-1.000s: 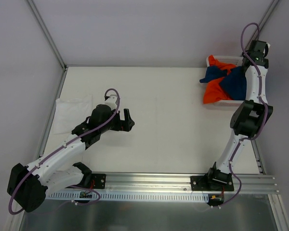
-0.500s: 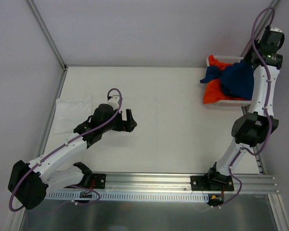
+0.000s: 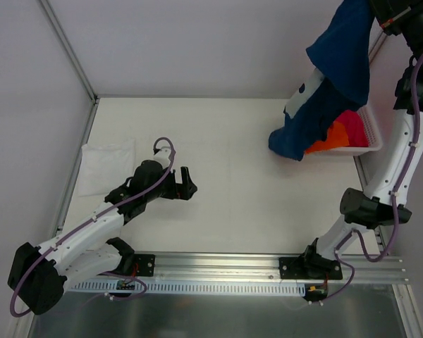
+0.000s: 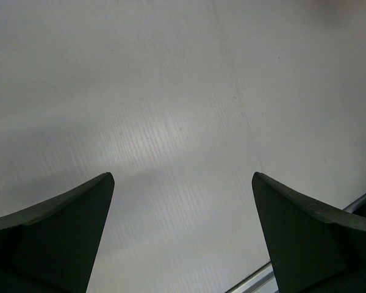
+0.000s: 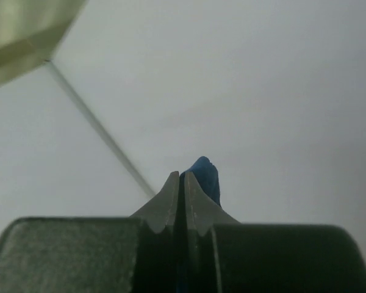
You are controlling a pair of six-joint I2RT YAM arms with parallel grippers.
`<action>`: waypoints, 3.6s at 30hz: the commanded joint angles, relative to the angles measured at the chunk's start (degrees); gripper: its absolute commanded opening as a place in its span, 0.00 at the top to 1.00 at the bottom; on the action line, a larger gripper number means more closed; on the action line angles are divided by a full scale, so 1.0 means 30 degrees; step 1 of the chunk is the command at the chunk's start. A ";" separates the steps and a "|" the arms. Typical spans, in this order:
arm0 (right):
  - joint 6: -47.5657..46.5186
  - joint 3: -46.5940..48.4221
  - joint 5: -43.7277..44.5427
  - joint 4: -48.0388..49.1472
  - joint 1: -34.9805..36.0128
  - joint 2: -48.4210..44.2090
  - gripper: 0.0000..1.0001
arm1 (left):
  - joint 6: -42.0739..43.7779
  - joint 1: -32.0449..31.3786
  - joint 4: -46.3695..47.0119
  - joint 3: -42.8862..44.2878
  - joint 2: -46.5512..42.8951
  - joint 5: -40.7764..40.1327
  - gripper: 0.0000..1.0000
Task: Fold and stack the t-shirts
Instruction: Move the tshirt to the center of the board, then flatten out the tshirt
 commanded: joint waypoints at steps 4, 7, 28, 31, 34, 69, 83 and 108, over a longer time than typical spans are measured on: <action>1.5586 0.3056 -0.5214 1.1122 -0.0230 0.4971 0.99 | -0.0122 -0.0205 0.0710 -0.0325 -0.0831 -0.0045 0.01; 1.7240 0.1861 -0.6268 1.3202 0.0119 0.5150 0.99 | -0.0268 -0.0205 0.1002 -0.0266 -0.0743 0.0043 0.01; 2.4480 0.0889 -0.8938 1.8658 0.9583 0.4974 0.99 | -0.0299 -0.0205 0.2556 0.1345 0.1455 0.0365 0.01; 2.4306 0.1446 -0.8673 1.8189 0.9496 0.4478 0.99 | -0.0240 -0.0205 0.2527 0.1345 0.1308 0.0219 0.01; 2.3984 0.0455 -0.8936 1.8333 0.9438 0.3395 0.99 | -0.0357 -0.0205 0.2527 0.1345 0.1338 0.0102 0.01; -1.0762 -2.1959 1.9096 -0.9819 0.9467 -0.5483 0.62 | -0.0150 -0.0147 0.7534 0.3539 0.5256 0.7100 0.01; -0.9710 -2.5242 1.3299 -0.5895 1.1339 -0.8008 0.01 | -0.1761 0.0674 1.0902 0.6033 1.2082 1.0617 0.01; -0.8976 -2.0266 1.5409 -0.4781 1.3979 0.0842 0.01 | -0.3725 0.0089 1.0466 0.1730 1.2707 0.9157 0.62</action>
